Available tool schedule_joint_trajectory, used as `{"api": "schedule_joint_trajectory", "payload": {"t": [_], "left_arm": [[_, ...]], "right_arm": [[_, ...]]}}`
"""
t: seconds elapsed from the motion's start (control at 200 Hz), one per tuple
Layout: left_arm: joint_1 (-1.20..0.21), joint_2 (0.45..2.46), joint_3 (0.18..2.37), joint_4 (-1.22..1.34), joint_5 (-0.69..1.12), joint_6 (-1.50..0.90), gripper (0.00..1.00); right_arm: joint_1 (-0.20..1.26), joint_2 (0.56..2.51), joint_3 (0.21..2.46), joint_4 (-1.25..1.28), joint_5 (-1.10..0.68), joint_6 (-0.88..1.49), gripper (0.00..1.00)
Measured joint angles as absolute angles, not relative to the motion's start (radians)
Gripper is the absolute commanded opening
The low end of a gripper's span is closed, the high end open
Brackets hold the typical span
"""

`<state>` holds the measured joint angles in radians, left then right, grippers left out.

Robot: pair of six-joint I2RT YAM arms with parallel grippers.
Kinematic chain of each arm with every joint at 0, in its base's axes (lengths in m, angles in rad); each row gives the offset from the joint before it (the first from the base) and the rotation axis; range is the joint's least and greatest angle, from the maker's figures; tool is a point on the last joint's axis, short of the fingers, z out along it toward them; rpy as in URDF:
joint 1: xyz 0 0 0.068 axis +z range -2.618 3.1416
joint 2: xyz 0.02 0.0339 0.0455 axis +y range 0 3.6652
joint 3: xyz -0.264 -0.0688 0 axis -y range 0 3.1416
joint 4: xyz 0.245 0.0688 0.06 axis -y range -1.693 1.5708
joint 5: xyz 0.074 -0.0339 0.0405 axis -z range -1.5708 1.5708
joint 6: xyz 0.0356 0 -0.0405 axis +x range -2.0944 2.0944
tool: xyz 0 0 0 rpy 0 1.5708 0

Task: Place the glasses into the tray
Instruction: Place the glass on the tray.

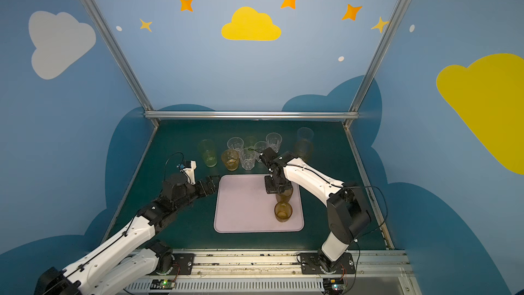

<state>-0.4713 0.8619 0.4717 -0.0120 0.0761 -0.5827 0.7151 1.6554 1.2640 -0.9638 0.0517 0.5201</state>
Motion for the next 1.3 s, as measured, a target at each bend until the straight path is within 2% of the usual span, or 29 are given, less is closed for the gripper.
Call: {"api": "schedule_joint_trajectory", "payload": {"t": [0.045,0.2,0.32,0.551,0.756,0.801,1.116,1.297], "left_arm": [[-0.471,0.862,0.472,-0.012,0.076,-0.583,1.00],[-0.471,0.862,0.471,-0.012,0.076,-0.583,1.00],[-0.471,0.862,0.471,-0.012,0.075,-0.583,1.00],[-0.471,0.860,0.471,-0.012,0.072,-0.582,1.00],[-0.471,0.860,0.471,-0.013,0.050,-0.583,1.00],[-0.471,0.860,0.473,-0.021,0.043,-0.584,1.00],[-0.471,0.876,0.556,-0.119,-0.035,-0.611,1.00],[-0.471,0.937,0.712,-0.244,-0.091,-0.649,1.00]], "right_arm": [[0.715,1.655,1.264,-0.962,0.053,0.523,0.12],[0.710,1.660,1.264,-0.951,0.060,0.526,0.18],[0.704,1.660,1.264,-0.943,0.062,0.537,0.35],[0.699,1.658,1.264,-0.940,0.060,0.543,0.60],[0.697,1.623,1.263,-0.923,0.056,0.541,0.73],[0.697,1.613,1.264,-0.924,0.059,0.539,0.78],[0.697,1.526,1.283,-0.900,0.070,0.479,0.90],[0.690,1.488,1.325,-0.850,0.061,0.470,0.90]]}}
